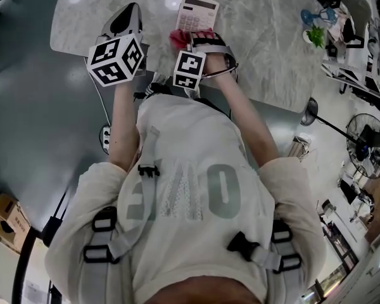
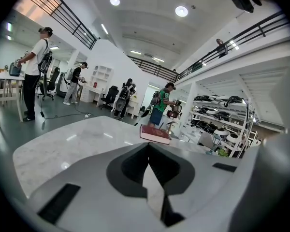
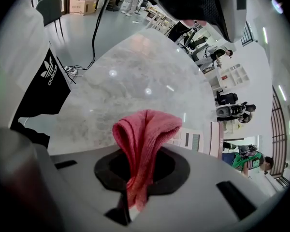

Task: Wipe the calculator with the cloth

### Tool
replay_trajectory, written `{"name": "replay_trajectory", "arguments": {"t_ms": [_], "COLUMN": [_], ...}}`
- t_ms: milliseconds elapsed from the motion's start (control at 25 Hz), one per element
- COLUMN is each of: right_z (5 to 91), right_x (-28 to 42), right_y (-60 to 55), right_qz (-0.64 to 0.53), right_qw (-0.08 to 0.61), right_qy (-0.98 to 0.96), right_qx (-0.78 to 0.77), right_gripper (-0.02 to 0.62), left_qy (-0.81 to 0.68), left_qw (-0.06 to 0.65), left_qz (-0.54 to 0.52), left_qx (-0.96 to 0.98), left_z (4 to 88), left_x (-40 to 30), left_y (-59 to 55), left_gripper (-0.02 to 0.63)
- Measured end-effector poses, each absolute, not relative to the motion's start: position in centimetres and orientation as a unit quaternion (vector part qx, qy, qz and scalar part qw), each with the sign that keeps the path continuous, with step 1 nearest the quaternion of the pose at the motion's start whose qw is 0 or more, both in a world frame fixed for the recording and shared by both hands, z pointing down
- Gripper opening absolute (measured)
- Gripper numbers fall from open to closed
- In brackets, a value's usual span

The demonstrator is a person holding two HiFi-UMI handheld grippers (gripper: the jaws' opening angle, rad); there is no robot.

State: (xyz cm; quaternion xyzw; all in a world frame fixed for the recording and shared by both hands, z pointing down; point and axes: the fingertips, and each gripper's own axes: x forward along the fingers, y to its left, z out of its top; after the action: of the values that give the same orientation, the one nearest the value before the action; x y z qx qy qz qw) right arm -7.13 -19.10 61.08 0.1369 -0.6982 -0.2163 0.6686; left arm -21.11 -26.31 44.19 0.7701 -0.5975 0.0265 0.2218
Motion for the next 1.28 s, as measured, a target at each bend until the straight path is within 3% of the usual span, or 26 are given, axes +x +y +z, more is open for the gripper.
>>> {"name": "replay_trajectory", "arguments": {"t_ms": [440,680,1000,1280], "right_z": [60.1,52.9,37.9,28.2], "right_x": [-7.2,-6.1,-1.9,2.8], "right_y": [-20.1,-25.6,-31.3,-29.9], "right_qz": [-0.222,-0.242,-0.271,-0.227], "right_qw": [0.66,0.621,0.495,0.316], "right_qy": [-0.704,-0.712,-0.722,-0.75], "right_qx": [0.139,0.221,0.401,0.535], "right_gripper": [0.055,0.055,0.055,0.055], "left_qy": [-0.586,-0.584,-0.581,-0.554], "left_qw": [0.203,0.178,0.068,0.01], "left_qz": [0.024,0.016,0.007,-0.041], "left_qx": [0.784,0.792,0.811,0.832], "left_z": [42.4,39.3,31.4,25.2], "left_x": [-19.5,-18.6,-14.7,-10.8], "left_y": [-26.8,-27.4,-27.7,-27.9], "left_gripper": [0.02,0.02,0.02,0.02]}}
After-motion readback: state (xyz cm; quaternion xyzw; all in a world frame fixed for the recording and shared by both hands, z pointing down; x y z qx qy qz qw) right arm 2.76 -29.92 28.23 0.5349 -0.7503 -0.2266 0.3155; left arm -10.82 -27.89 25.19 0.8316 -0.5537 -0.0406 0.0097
